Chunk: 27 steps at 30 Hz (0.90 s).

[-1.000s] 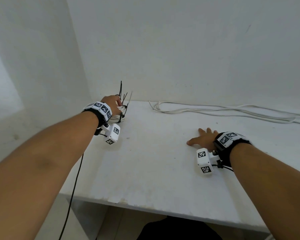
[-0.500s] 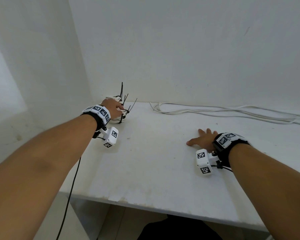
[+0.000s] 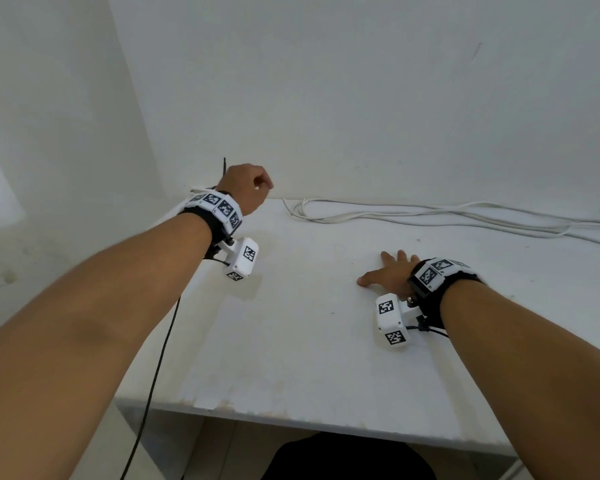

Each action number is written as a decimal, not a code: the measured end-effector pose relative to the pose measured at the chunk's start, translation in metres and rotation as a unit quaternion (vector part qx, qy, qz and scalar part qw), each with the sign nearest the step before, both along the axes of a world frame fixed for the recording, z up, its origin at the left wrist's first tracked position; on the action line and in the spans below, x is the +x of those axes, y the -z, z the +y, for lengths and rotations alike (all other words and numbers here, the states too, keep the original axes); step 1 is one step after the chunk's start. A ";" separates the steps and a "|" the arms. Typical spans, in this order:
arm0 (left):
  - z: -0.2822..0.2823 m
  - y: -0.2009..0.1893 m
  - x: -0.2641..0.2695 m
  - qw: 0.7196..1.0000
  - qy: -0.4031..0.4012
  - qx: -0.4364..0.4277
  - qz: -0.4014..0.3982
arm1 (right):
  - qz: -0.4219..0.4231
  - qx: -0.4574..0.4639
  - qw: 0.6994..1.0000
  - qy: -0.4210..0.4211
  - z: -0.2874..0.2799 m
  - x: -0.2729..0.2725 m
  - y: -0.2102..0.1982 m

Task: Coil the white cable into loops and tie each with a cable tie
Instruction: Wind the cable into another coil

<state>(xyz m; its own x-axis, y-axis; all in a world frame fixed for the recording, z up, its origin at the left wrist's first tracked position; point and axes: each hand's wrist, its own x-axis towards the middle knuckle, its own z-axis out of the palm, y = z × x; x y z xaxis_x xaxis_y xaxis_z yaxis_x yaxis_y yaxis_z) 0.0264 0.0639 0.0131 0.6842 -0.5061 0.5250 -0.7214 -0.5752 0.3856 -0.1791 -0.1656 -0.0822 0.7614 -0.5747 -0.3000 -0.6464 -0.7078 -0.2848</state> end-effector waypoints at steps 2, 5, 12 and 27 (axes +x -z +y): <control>-0.030 0.002 -0.007 0.998 0.034 0.046 0.033 | -0.002 0.004 1.000 0.001 0.001 -0.001 0.000; -0.073 0.011 -0.004 0.985 0.066 0.118 0.103 | -0.013 0.007 1.000 0.002 -0.001 0.000 0.004; -0.128 0.047 0.031 0.954 0.017 0.249 0.166 | -0.007 0.033 0.999 0.005 -0.003 0.004 0.006; -0.125 0.046 -0.020 0.947 0.102 -0.059 0.300 | -0.010 0.035 0.999 0.000 -0.002 0.003 0.005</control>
<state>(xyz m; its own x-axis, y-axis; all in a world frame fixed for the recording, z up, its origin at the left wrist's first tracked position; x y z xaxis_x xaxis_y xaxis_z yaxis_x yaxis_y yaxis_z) 0.0059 -0.0609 -0.0329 0.7716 -0.6220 0.1330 -0.4430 -0.3756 0.8140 -0.1761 -0.1678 -0.0870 0.7671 -0.5531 -0.3251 -0.6408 -0.6849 -0.3468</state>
